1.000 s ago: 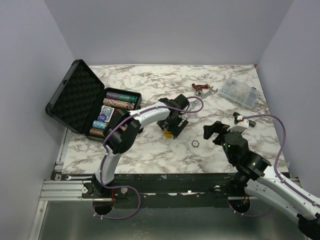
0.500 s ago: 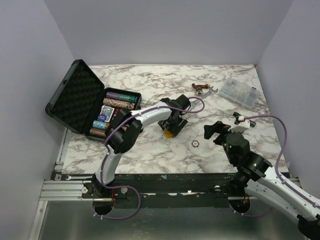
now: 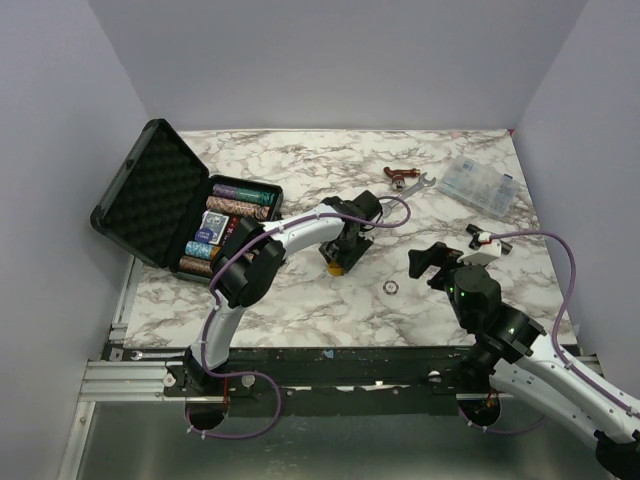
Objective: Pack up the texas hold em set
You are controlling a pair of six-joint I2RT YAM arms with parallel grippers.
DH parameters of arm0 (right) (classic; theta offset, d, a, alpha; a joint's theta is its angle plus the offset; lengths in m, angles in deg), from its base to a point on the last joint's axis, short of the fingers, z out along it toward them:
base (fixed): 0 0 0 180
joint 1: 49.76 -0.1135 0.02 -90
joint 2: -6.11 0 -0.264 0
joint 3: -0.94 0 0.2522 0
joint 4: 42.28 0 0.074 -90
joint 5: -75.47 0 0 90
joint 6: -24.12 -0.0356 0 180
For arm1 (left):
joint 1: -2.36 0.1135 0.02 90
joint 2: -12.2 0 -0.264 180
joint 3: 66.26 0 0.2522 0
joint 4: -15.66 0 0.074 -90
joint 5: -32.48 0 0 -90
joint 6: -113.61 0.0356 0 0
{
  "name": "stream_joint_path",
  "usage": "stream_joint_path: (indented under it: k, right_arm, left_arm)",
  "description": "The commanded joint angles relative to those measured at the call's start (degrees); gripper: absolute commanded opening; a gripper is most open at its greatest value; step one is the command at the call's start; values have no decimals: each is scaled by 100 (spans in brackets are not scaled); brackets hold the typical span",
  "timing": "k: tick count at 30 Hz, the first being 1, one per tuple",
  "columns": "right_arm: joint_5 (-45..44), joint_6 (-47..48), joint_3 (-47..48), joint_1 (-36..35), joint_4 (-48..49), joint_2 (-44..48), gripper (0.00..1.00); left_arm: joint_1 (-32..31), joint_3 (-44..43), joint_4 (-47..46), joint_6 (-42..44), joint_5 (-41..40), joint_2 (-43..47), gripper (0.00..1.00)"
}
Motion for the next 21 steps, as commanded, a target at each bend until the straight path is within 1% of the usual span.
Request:
stream_joint_path:
  k: [1,4,6,16,21]
  right_arm:
    - [-61,2,11,2,36,103,100]
    - [-54,-2,3,6,41,126,100]
    - [-41,10,7,6,41,126,100]
    - [-57,19,-4,7,83,45,100]
    - [-64,27,-4,6,84,33,100]
  left_arm:
    - [-33,-22,168,82,-161,-241,45]
    - [-35,-63,196,91,-138,-212,38]
    - [-38,-20,150,100,-187,-112,36]
    - [-7,98,-6,168,-629,545,34]
    - [184,182,-86,161,-740,797,34]
